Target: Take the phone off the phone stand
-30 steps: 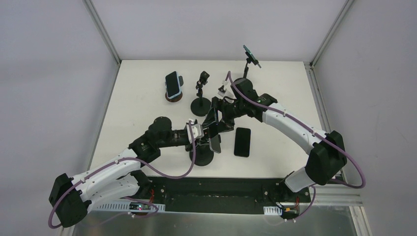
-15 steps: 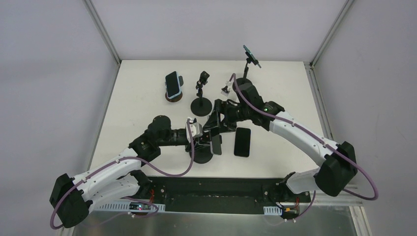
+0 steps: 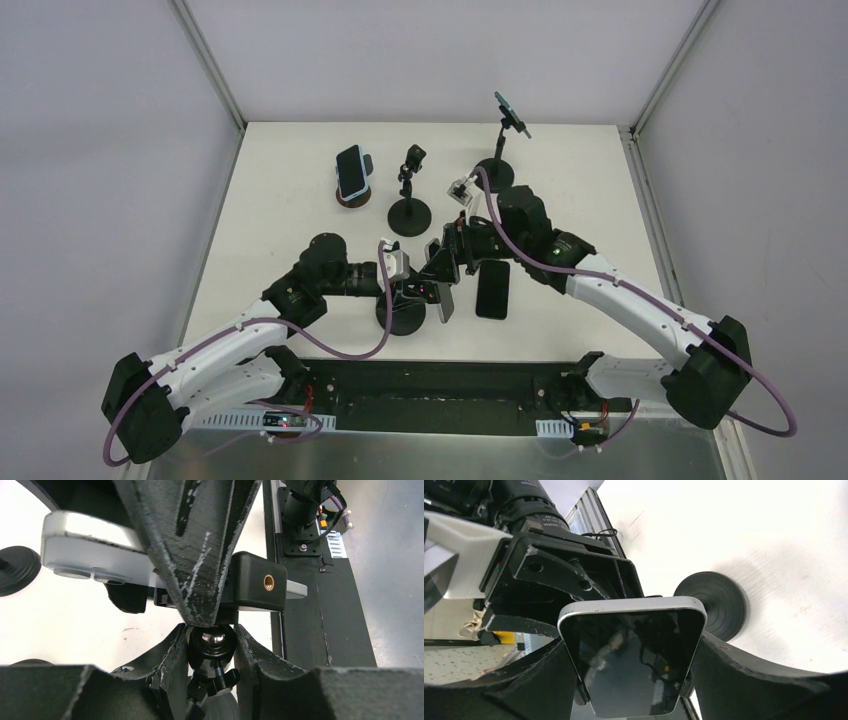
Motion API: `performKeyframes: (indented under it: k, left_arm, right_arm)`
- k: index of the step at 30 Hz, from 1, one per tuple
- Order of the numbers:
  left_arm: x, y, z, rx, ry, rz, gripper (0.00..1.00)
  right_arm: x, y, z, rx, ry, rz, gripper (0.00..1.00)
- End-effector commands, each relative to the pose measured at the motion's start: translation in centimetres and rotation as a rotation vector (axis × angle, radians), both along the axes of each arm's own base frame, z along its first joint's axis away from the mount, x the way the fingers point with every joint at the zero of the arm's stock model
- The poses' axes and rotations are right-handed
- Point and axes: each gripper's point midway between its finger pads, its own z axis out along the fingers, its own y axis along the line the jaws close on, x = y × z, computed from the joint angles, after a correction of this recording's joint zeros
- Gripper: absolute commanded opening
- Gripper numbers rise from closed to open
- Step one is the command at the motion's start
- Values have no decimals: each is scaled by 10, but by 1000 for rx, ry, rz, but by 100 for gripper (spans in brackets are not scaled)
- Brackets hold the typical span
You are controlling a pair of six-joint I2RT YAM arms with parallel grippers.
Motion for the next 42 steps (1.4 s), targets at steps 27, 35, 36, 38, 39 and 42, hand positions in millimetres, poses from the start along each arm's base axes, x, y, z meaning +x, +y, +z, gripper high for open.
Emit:
performKeyframes:
  k: [27, 35, 36, 38, 39, 42]
  left_arm:
    - [-17, -3, 29, -144, 23, -110, 0]
    - [-17, -2, 29, -149, 11, -110, 0]
    - [-17, -2, 29, -149, 8, -107, 0]
    - [-14, -1, 30, -153, 0, -89, 0]
    - [-12, -1, 31, -153, -1, -78, 0]
    - [-3, 0, 31, -155, -6, -22, 34]
  right_arm:
    - [-53, -4, 47, 292, -1041, 434, 0]
    - [-52, -1, 50, 275, -952, 405, 0]
    - [-51, -1, 52, 269, -931, 398, 0]
    - [-50, 0, 55, 258, -866, 374, 0]
    - [-51, 0, 57, 256, -820, 360, 0]
    - [-52, 1, 58, 253, -769, 342, 0]
